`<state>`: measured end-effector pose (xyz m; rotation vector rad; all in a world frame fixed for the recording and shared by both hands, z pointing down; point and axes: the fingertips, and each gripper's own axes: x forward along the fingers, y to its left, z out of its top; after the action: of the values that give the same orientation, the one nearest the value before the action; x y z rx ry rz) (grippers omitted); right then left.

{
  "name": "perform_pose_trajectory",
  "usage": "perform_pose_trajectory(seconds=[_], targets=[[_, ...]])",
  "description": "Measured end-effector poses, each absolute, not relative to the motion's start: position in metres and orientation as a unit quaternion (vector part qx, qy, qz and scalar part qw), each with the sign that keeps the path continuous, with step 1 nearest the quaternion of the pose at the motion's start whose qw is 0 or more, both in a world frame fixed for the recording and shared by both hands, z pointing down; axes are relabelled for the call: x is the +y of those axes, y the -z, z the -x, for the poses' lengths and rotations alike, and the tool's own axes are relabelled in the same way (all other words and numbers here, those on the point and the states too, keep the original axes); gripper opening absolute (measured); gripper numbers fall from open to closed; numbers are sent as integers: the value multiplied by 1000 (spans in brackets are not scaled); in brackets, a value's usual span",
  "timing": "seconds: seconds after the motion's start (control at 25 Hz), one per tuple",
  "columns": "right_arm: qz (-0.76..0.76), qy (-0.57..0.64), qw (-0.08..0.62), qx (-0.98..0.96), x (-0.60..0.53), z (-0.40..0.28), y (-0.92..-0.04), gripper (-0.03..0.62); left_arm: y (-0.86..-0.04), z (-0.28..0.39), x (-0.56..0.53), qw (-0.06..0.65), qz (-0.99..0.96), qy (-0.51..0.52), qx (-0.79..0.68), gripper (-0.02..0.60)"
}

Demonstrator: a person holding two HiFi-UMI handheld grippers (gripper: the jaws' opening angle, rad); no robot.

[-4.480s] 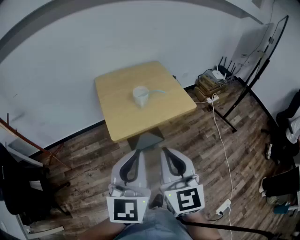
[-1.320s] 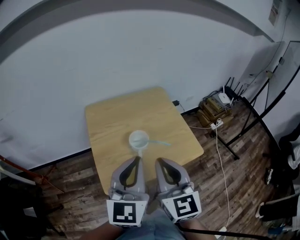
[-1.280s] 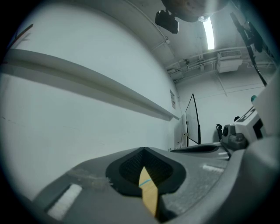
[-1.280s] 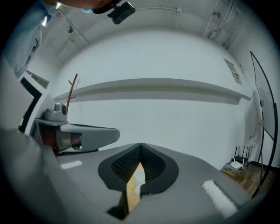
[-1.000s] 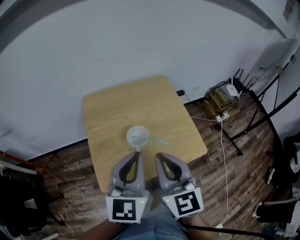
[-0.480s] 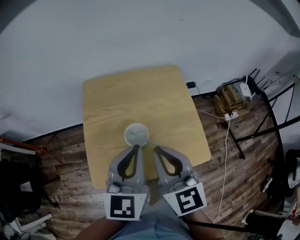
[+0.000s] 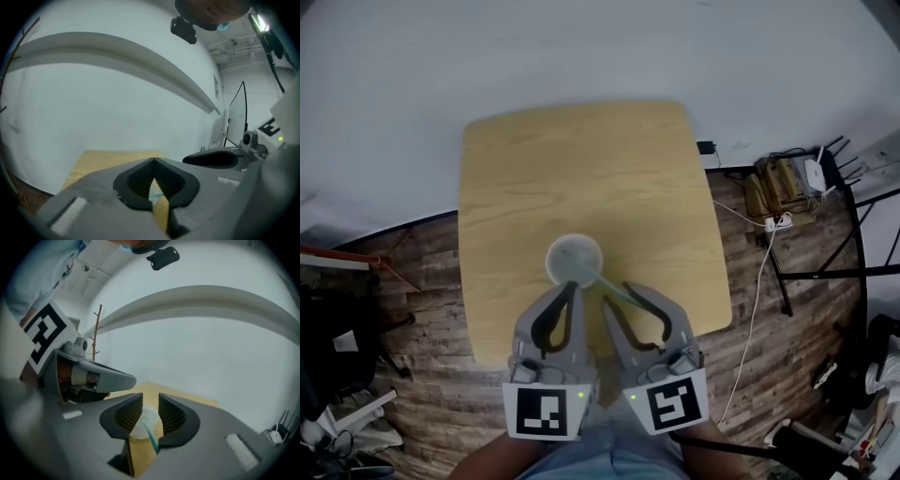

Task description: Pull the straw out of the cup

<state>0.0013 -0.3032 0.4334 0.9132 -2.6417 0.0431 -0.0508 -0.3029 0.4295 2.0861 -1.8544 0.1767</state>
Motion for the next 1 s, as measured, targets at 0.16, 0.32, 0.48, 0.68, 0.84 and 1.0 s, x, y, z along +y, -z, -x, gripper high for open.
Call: perform_pose_trajectory(seconds=[0.16,0.32,0.48,0.68,0.84,1.0], targets=[[-312,-35,187,-931,-314,-6,-452,114,-445,51,-310,188,-725,-72,-659,20],[-288,-53,201,-935,-317,-1,-471,114,-459,55,-315,201,-716,-74,-665,20],[-270,-65,217,-936,-313,4,-488,112,-473,57,-313,218,-708,-79,-667,20],[-260,-77,231,-934,-313,5,-504,101,-482,58,-315,224,-706,-84,-667,20],[-258,-84,232,-934,-312,5,-509,88,-486,55,-314,229,-705,-84,-665,20],[-260,-92,230,-933,-313,3,-512,57,-490,55,-314,235,-703,-87,-665,20]])
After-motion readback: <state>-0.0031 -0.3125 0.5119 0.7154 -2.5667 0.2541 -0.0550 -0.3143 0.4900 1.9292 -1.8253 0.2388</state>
